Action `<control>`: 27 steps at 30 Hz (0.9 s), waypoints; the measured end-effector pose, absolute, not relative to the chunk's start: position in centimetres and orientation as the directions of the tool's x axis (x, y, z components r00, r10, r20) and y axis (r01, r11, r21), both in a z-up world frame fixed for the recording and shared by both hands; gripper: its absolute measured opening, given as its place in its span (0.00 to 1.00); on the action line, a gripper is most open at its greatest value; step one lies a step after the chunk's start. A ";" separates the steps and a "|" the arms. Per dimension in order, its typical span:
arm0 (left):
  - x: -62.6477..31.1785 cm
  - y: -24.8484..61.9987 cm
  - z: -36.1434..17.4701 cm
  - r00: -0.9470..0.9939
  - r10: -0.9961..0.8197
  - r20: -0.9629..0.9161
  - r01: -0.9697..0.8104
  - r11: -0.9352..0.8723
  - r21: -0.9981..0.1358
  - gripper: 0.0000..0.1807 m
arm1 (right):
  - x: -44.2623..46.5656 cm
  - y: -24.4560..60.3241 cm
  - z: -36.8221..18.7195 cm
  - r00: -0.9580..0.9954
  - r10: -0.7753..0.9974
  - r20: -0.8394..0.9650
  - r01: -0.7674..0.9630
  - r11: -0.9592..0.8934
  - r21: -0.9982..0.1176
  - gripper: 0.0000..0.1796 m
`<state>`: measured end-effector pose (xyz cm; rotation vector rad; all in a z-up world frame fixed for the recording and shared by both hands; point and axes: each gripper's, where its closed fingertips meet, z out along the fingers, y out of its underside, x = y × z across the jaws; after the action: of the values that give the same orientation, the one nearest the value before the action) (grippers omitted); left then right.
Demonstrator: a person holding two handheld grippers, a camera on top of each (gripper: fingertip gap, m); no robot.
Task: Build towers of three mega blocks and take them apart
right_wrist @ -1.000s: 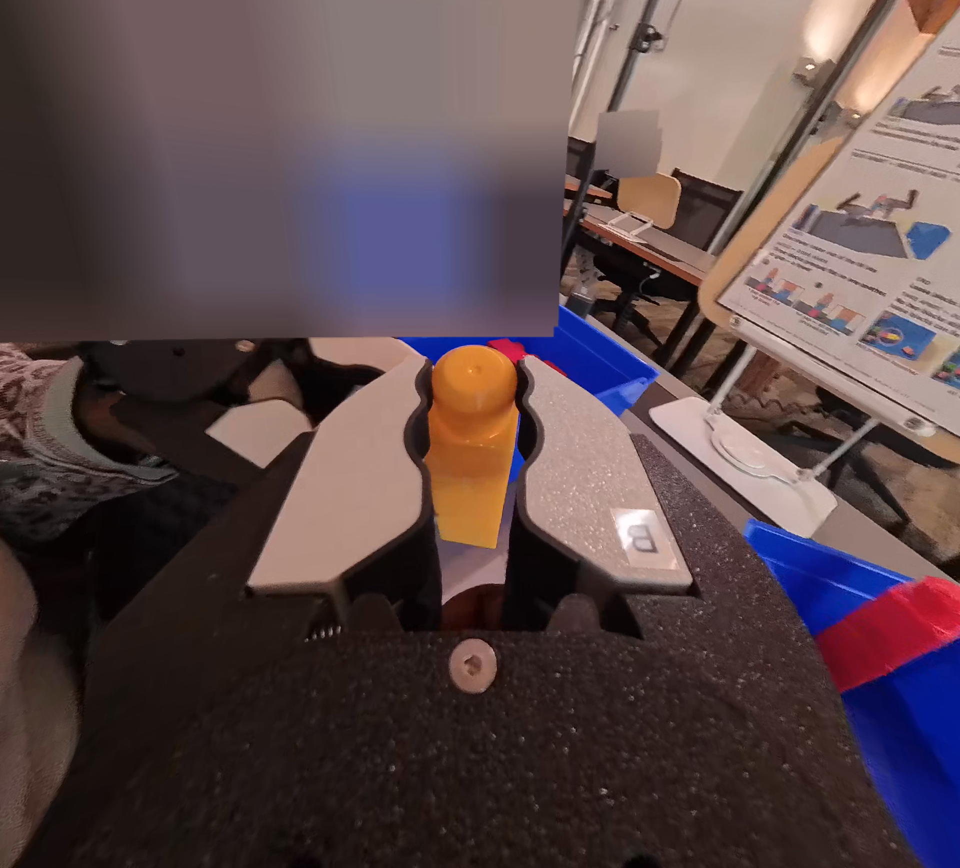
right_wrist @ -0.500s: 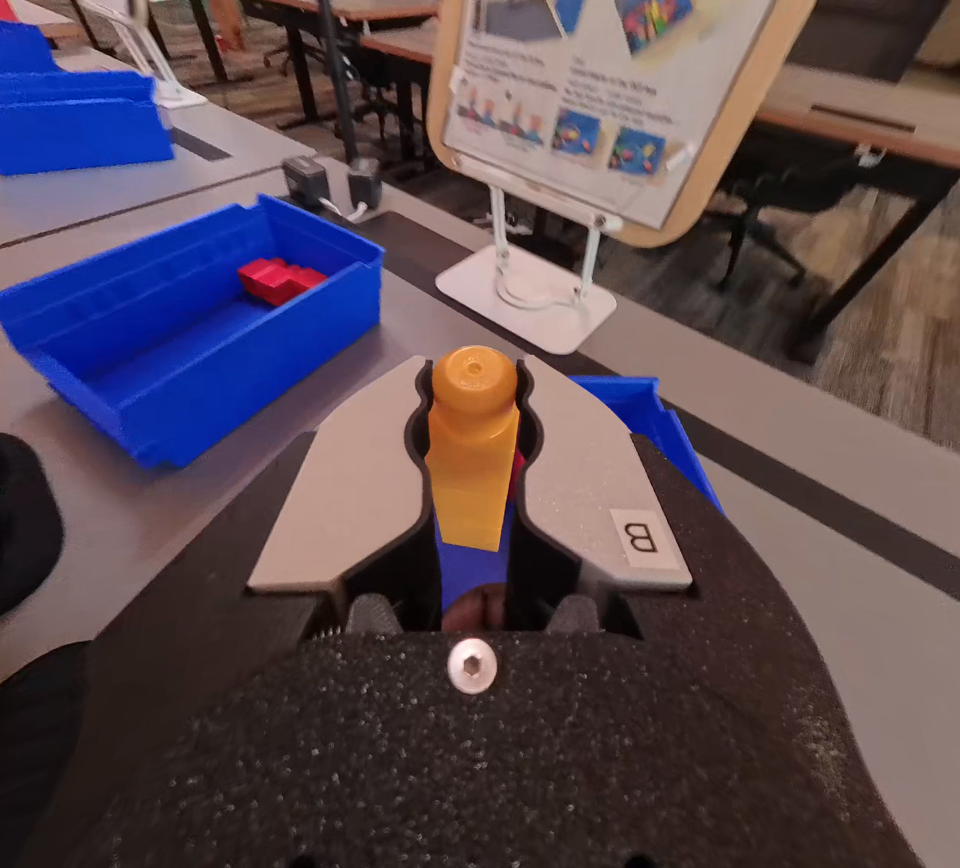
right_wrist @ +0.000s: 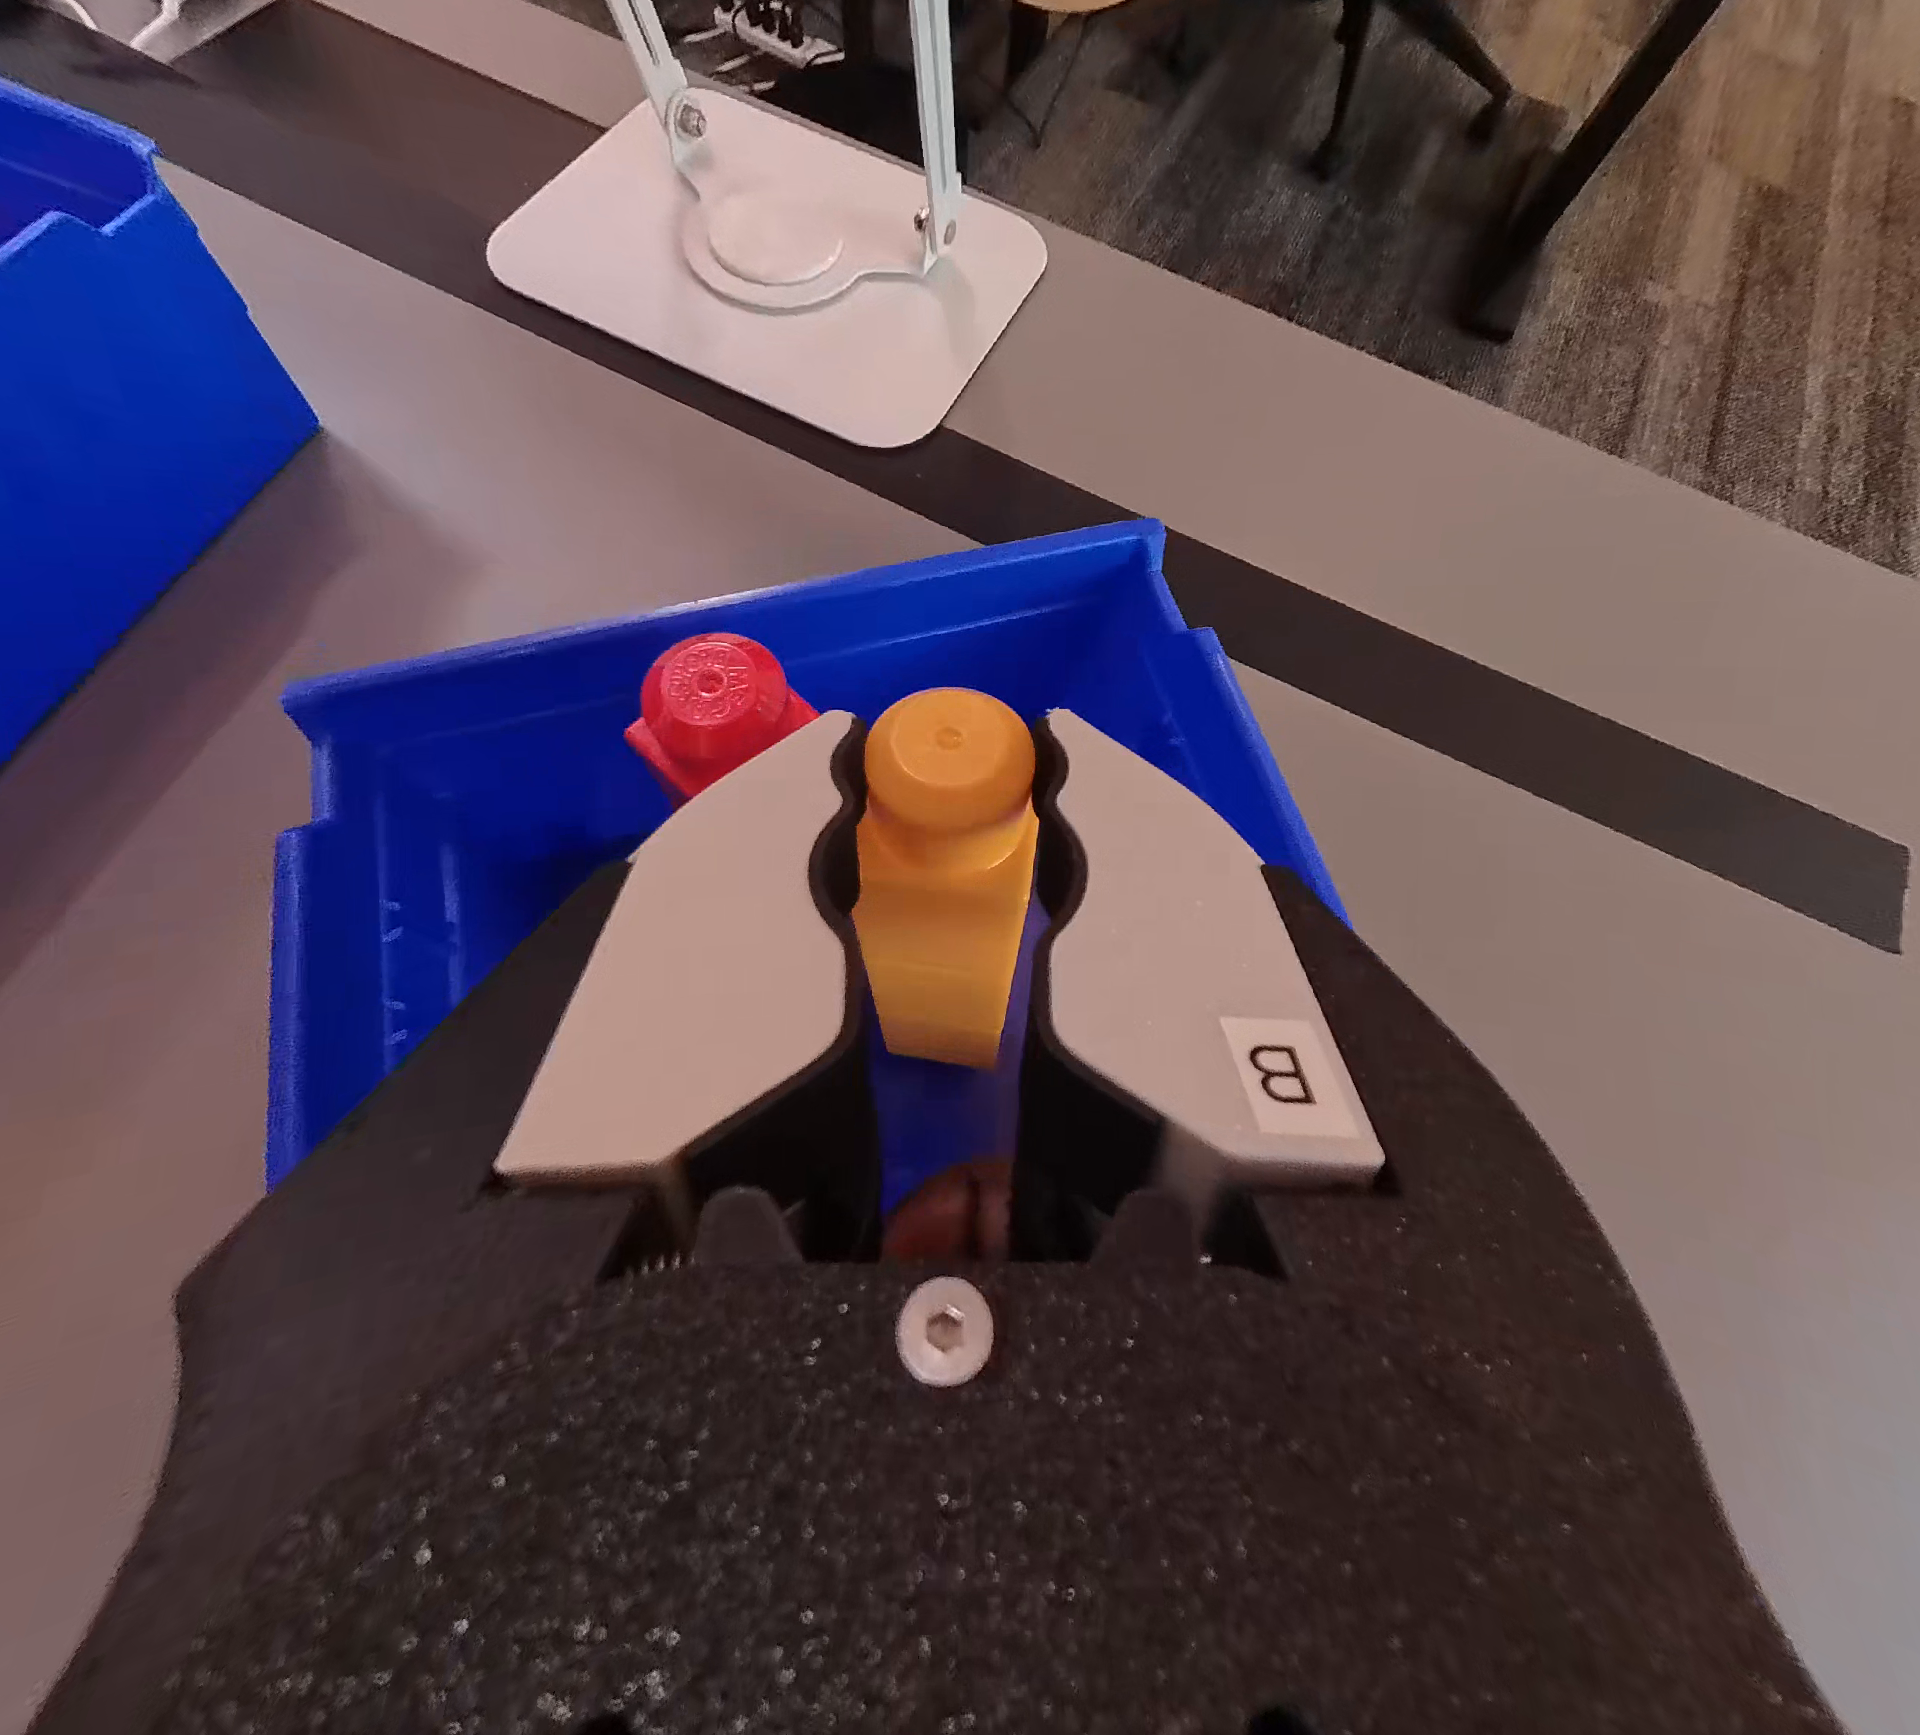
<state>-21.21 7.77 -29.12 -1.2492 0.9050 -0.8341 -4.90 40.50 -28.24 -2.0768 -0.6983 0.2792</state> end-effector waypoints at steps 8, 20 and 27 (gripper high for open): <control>-21.0 7.8 -29.3 0.413 -0.903 -0.115 0.022 0.136 -0.990 0.26 | -4.1 40.1 -29.7 0.817 0.573 0.068 0.397 -0.472 -0.787 0.17; -20.9 7.9 -29.4 0.415 -0.902 -0.122 0.016 0.141 -0.990 0.26 | -2.8 39.1 -30.0 0.823 0.560 0.091 0.424 -0.501 -0.755 0.26; -20.9 8.0 -29.5 0.418 -0.902 -0.112 0.013 0.129 -0.992 0.26 | -3.0 37.4 -25.4 0.797 0.564 0.217 0.481 -0.376 -0.792 0.35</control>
<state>-20.88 7.99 -29.50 -1.2639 0.9186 -0.8230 -2.98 37.43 -25.45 -2.0381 -0.7757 0.1101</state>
